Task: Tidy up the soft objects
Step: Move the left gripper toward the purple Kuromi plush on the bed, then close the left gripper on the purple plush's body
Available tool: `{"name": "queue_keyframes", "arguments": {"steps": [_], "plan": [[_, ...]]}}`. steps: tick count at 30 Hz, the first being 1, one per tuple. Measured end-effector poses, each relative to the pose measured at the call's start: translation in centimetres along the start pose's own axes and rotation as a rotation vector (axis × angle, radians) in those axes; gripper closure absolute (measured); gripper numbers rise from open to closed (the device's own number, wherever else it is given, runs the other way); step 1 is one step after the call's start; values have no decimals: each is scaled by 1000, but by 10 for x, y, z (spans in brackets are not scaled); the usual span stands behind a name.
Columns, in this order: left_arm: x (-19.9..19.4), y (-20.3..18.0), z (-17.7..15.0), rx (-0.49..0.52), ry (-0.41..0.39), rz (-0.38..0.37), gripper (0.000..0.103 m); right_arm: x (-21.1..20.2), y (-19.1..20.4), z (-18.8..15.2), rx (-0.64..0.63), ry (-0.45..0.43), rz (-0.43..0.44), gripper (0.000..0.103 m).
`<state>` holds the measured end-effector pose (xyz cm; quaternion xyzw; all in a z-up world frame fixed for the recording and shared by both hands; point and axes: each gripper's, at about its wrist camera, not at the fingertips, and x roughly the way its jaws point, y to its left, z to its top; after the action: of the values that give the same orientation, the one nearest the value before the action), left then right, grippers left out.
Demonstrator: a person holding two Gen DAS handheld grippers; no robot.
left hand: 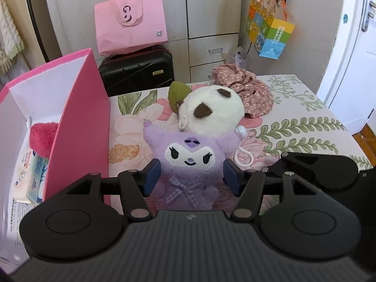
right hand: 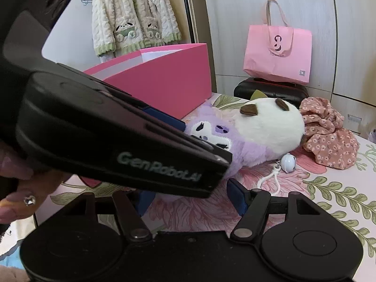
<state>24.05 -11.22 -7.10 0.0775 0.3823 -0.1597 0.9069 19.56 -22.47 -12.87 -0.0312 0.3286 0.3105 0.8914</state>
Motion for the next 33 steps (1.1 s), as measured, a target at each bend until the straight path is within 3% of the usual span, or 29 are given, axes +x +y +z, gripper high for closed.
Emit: {"name": "queue_keyframes", "arguments": {"steps": [18,27,33], "plan": [[-5,5,-14,-76,35,-100,42,5,12,0,-50,-11,-50,33],[-20,2,-23,-72,40,-174,50,-15,10,-6,14,-43,-67,54],[-34,-6,-32,-71,35,-227,51,-34,13,-14,48,-43,-83,61]]}}
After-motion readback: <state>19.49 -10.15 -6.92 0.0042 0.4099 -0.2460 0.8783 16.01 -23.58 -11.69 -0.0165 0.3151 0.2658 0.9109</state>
